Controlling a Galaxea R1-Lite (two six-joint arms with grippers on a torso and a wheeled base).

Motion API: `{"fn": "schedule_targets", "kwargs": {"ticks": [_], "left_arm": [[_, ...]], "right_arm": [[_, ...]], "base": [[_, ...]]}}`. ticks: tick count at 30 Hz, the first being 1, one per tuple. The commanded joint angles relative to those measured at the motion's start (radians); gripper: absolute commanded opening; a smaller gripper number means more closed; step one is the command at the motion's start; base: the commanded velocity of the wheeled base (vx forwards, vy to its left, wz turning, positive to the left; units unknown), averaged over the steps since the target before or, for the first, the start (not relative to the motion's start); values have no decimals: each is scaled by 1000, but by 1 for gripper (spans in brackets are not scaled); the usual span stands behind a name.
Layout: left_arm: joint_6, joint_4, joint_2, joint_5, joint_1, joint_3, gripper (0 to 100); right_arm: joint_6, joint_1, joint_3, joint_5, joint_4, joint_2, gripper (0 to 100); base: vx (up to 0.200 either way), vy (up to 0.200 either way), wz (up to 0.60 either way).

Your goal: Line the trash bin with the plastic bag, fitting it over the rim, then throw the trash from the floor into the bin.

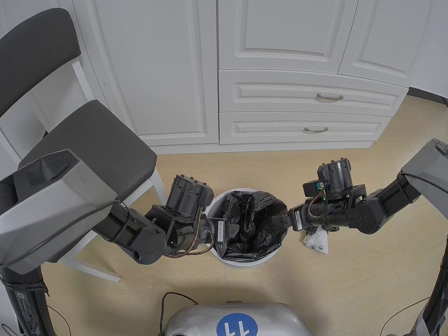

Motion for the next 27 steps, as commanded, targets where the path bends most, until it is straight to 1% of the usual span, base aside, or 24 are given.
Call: {"fn": "schedule_targets", "kwargs": {"ticks": [1, 2, 5, 7, 8, 10, 11, 12, 17, 21, 22, 27], "left_arm": [[1, 0, 8, 1, 4, 1, 100], [1, 0, 8, 1, 4, 1, 100], [1, -5, 20, 4, 15, 3, 100], [1, -5, 23, 4, 21, 3, 100], [3, -5, 29, 2, 26, 3, 100], [3, -8, 41, 2, 29, 1, 100], [3, -8, 41, 2, 29, 1, 100], [3, -9, 54, 2, 29, 3, 100], [-2, -29, 58, 1, 29, 17, 100], [-2, -66, 60, -1, 30, 28, 100], [0, -100, 63, -4, 34, 38, 100], [0, -111, 80, -6, 38, 29, 100]], "right_arm": [[2, -1, -26, -1, -1, 66, 100], [2, -1, -26, -1, -1, 66, 100], [10, -1, -83, -37, -2, 142, 100], [30, -2, -112, -62, -2, 171, 100], [70, -2, -141, -80, -7, 197, 100], [110, -1, -170, -88, -33, 227, 100], [110, -1, -170, -88, -33, 227, 100], [137, 6, -178, -89, -80, 248, 0], [159, 10, -170, -85, -159, 256, 0], [169, 10, -166, -77, -159, 240, 0], [169, 10, -152, -76, -157, 216, 0], [171, 1, -132, -76, -149, 148, 0]], "base": [[0, 0, 0], [0, 0, 0], [0, 0, 0], [0, 0, 0], [0, 0, 0], [0, 0, 0], [0, 0, 0], [0, 0, 0], [0, 0, 0], [0, 0, 0], [0, 0, 0], [0, 0, 0]]}}
